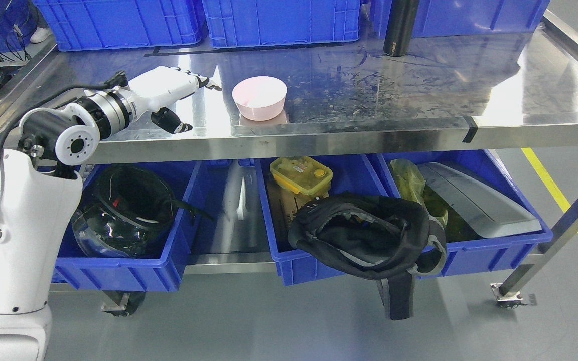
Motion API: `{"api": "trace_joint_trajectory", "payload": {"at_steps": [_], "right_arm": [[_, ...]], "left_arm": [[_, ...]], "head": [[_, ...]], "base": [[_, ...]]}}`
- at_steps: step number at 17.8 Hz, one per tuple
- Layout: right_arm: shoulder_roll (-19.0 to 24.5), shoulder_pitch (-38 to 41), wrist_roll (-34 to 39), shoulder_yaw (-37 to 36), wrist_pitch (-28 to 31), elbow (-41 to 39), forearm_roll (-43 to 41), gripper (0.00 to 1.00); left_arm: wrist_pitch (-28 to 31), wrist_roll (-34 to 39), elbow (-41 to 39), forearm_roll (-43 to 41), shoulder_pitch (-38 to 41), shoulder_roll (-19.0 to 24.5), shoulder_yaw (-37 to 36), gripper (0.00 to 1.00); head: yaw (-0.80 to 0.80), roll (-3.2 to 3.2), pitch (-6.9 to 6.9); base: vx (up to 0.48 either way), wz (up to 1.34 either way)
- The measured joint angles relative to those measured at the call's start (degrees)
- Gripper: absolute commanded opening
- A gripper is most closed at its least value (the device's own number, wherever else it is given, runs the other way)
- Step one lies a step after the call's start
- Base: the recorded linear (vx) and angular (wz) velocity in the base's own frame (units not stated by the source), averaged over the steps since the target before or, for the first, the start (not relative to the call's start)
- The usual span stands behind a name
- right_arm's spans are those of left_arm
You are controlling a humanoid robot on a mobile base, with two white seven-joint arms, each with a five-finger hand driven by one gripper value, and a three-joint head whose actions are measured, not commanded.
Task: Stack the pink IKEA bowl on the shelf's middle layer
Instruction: 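Reach the left hand forward to the side of the pink bowl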
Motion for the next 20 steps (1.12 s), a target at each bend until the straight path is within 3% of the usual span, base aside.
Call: {"api": "trace_joint_trajectory", "payload": {"at_steps": [20], "right_arm": [[0.0,0.0,0.0,0.0,0.0,0.0,0.0,1.0]], "left_arm": [[0.1,-0.3,12.8,-10.6,-7.7,-12.2,-4.4,0.69]], "head": [[0.0,0.0,0.0]], "base": [[0.0,0.0]]}}
